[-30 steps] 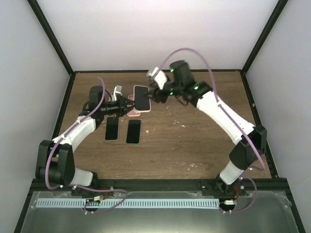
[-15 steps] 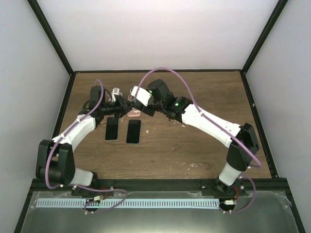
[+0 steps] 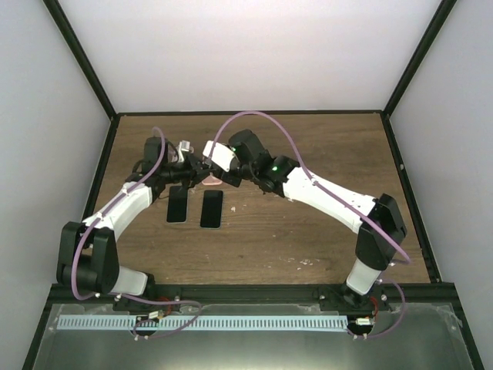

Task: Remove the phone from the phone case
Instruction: Remove the phone case from the phone.

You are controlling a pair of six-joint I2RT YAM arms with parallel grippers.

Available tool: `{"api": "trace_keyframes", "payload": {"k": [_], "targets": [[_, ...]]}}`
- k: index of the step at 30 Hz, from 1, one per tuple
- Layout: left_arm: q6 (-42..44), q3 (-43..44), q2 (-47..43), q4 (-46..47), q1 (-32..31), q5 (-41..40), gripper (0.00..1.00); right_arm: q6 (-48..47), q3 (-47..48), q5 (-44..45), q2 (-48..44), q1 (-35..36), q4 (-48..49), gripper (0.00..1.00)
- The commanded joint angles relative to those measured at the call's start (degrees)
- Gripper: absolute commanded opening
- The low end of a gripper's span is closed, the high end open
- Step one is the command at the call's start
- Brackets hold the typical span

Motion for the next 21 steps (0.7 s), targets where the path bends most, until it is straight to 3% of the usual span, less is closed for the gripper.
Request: {"api": "trace_keyframes", "payload": {"k": [1,9,21], "targets": [[0.1,2.4,0.0,2.3,-0.4,1.0,0.0,-1.7,-1.2,2.5,1.8,0.5,2.4,0.52],[-0.4,2.2,0.0,2.8,-0.4,1.4,0.0,-6.1,-5.7,9.8,2.5,0.5,6.4,0.5],[-1.4,1.9,0.3,4.2,-0.4,2.0,0.0,-5.8,-8.4,9.9,2.5,0.5,6.3,0.5]]}}
